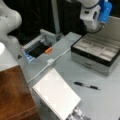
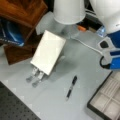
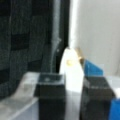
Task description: Open the box. Pick up the pen. Place the pen in the box. Pick up the book. Place the book on the shelf.
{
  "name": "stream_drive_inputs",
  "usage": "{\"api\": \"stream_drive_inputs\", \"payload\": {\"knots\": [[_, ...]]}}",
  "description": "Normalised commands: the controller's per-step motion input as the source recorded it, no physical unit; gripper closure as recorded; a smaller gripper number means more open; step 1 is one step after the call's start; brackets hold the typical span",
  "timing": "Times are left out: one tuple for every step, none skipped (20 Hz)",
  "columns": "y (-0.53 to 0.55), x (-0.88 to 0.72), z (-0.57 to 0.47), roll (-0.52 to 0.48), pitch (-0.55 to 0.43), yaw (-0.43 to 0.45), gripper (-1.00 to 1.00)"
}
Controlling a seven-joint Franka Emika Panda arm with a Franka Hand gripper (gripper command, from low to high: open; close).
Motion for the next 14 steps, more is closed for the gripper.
{"api": "stream_drive_inputs", "payload": {"knots": [[0.28, -0.25, -0.01, -0.132, -0.048, -0.082, -1.00], [0.32, -0.26, -0.02, -0.147, -0.053, -0.093, -1.00], [0.36, -0.25, -0.03, -0.158, -0.064, -0.113, -1.00], [0.40, -0.25, -0.05, -0.155, -0.072, -0.123, -1.00], [0.40, -0.24, -0.05, -0.153, -0.079, -0.125, -1.00], [0.40, -0.22, -0.05, -0.151, -0.091, -0.137, -1.00], [0.39, -0.20, -0.04, -0.147, -0.095, -0.143, -1.00], [0.36, -0.17, -0.04, -0.141, -0.095, -0.142, -1.00], [0.34, -0.16, -0.03, -0.136, -0.094, -0.140, -1.00], [0.30, -0.14, -0.03, -0.131, -0.092, -0.134, -1.00], [0.27, -0.13, -0.03, -0.126, -0.089, -0.124, -1.00], [0.25, -0.12, -0.03, -0.123, -0.086, -0.114, -1.00], [0.23, -0.12, -0.04, -0.120, -0.084, -0.100, -1.00], [0.20, -0.11, -0.04, -0.120, -0.083, -0.090, -1.00]]}}
